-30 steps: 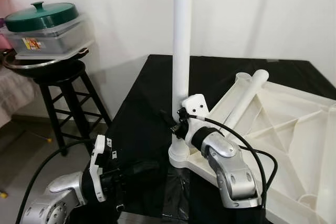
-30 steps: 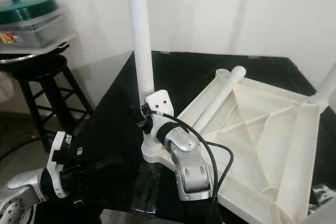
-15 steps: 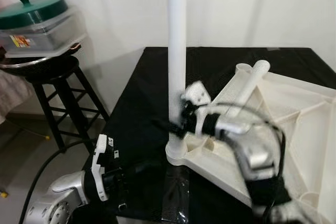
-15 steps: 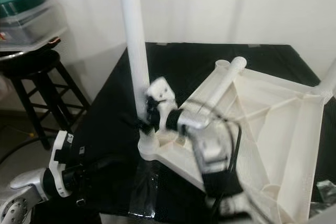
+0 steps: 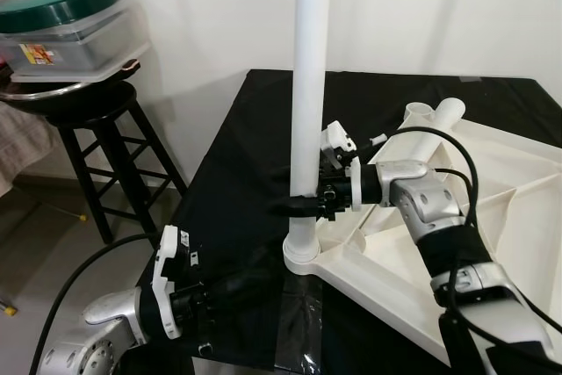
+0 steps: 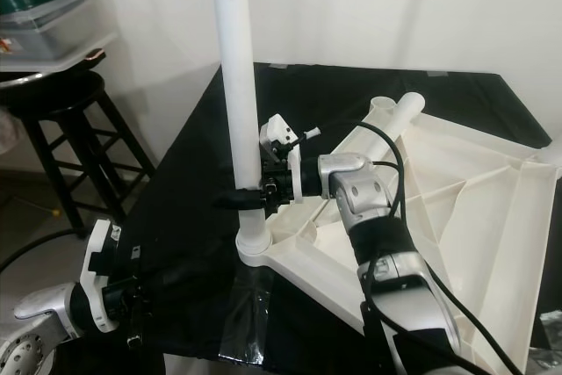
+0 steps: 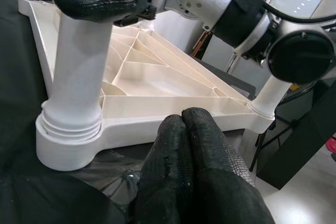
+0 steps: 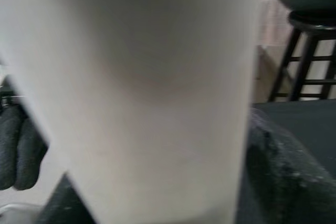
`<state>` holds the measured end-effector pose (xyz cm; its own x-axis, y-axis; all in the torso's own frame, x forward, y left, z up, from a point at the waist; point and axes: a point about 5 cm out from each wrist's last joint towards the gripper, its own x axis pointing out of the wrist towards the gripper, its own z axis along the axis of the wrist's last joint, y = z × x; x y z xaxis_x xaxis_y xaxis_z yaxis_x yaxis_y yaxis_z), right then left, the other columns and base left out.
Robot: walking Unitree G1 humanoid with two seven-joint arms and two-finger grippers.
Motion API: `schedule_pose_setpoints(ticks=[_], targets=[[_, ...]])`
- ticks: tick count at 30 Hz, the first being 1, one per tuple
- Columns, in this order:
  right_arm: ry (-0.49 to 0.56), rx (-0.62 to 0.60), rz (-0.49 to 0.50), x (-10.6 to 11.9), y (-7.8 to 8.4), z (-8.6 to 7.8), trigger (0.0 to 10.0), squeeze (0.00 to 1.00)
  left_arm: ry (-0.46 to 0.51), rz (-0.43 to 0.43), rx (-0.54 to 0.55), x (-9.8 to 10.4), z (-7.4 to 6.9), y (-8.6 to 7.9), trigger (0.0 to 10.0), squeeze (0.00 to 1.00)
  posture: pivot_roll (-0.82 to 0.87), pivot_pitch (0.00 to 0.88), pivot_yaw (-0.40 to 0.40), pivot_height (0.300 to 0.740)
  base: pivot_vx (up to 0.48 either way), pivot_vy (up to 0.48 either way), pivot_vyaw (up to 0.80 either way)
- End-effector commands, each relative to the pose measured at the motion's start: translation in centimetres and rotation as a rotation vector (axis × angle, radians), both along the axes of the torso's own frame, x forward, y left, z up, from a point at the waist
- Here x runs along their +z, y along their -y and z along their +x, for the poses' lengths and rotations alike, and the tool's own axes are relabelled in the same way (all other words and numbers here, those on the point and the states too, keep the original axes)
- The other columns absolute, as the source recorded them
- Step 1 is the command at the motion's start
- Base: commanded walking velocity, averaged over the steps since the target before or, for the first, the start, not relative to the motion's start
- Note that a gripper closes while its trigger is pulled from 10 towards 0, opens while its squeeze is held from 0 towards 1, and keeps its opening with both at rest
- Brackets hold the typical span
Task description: Building children table
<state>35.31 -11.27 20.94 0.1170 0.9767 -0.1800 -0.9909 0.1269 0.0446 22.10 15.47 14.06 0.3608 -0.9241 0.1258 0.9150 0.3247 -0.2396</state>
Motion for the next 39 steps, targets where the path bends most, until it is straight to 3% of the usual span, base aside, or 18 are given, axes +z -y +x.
schedule_pose_setpoints(ticks=[1,11,15,17,18,19,20,22,23,24,28,29,32,33,35,36,38,39], targets=[[0.003,0.065,0.025,0.8,-0.1,0.1,0.0,0.0,-0.013,0.02,-0.006,-0.1,-0.2,0.0,10.0,0.0,0.02,0.035,0.002,0.74,0.0,0.0,0.0],[0.017,0.086,-0.039,0.1,1.3,0.3,0.0,0.0,-0.016,0.017,-0.009,-0.1,-0.3,0.3,10.0,0.0,0.0,0.031,0.0,0.74,0.0,0.0,0.0],[0.064,-0.067,-0.073,-1.7,1.3,-0.1,0.0,0.0,-0.017,0.014,-0.009,-0.1,-0.3,0.3,10.0,0.0,-0.01,0.027,-0.014,0.74,0.0,0.0,0.0],[0.063,-0.396,-0.132,-4.9,-0.5,-1.3,0.0,0.0,-0.017,0.011,-0.007,-0.1,-0.3,0.2,10.0,0.0,-0.01,0.028,-0.018,0.74,0.0,0.0,0.0],[0.063,-0.396,-0.132,-4.9,-0.5,-1.3,0.0,0.0,-0.017,0.011,-0.007,-0.1,-0.3,0.2,10.0,0.0,-0.01,0.028,-0.018,0.74,0.0,0.0,0.0],[0.004,-0.678,-0.085,-6.2,-1.8,-2.6,0.0,0.0,-0.016,0.011,-0.006,0.0,-0.2,0.0,10.0,0.0,-0.02,0.035,-0.003,0.74,0.0,0.0,0.0],[-0.072,-0.78,-0.081,-7.4,-3.3,-5.1,0.0,0.0,-0.016,0.013,-0.007,0.0,-0.1,-0.1,10.0,0.0,-0.03,0.035,0.008,0.74,0.0,0.0,0.0],[-0.072,-0.78,-0.081,-7.4,-3.3,-5.1,0.0,0.0,-0.016,0.013,-0.007,0.0,-0.1,-0.1,10.0,0.0,-0.03,0.035,0.008,0.74,0.0,0.0,0.0],[-0.126,-0.814,-0.067,-7.8,-4.1,-6.8,0.0,0.0,-0.016,0.015,-0.007,0.0,-0.1,-0.3,10.0,0.0,-0.03,0.032,0.01,0.74,0.0,0.0,0.0],[-0.09,-0.807,-0.076,-7.3,-4.2,-6.9,0.0,0.0,-0.019,0.016,-0.012,0.0,0.1,-0.4,10.0,0.0,-0.06,0.018,0.033,0.74,0.0,0.0,0.0],[-0.033,-0.729,-0.14,-7.5,-3.5,-5.3,0.0,0.0,-0.025,0.025,-0.04,-0.1,0.5,-0.3,10.0,0.0,-0.03,0.013,0.009,0.74,0.0,0.0,0.0],[-0.022,-0.734,-0.143,-7.3,-3.6,-5.2,1.9,0.0,-0.022,0.026,-0.035,-0.1,0.5,-0.3,10.0,0.0,-0.04,0.01,0.013,0.74,0.0,0.0,0.0],[-0.011,-0.74,-0.143,-7.1,-3.7,-5.2,1.9,0.0,-0.02,0.026,-0.03,-0.1,0.5,-0.3,10.0,0.0,-0.04,0.01,0.013,0.74,0.0,0.0,0.0],[0.0,-0.713,-0.124,-6.6,-3.9,-5.0,10.0,0.0,-0.016,0.016,-0.012,-0.1,0.5,-0.3,10.0,0.0,-0.03,0.011,0.009,0.74,0.0,0.0,0.0],[0.0,-0.713,-0.124,-6.6,-3.9,-5.0,10.0,0.0,-0.016,0.016,-0.012,-0.1,0.5,-0.3,10.0,0.0,-0.03,0.011,0.009,0.74,0.0,0.0,0.0],[0.01,-0.645,-0.07,-5.2,-4.1,-4.7,10.0,1.0,-0.013,0.01,0.002,-0.1,0.5,-0.3,10.0,0.0,-0.02,0.009,0.009,0.74,0.0,0.0,0.0],[0.082,-0.417,0.024,-2.1,-3.8,-4.1,10.0,1.0,-0.013,0.009,0.001,-0.2,0.4,-0.2,10.0,0.0,-0.03,0.006,0.009,0.74,0.0,0.0,0.0],[0.082,-0.417,0.024,-2.1,-3.8,-4.1,10.0,1.0,-0.013,0.009,0.001,-0.2,0.4,-0.2,10.0,0.0,-0.03,0.006,0.009,0.74,0.0,0.0,0.0]])
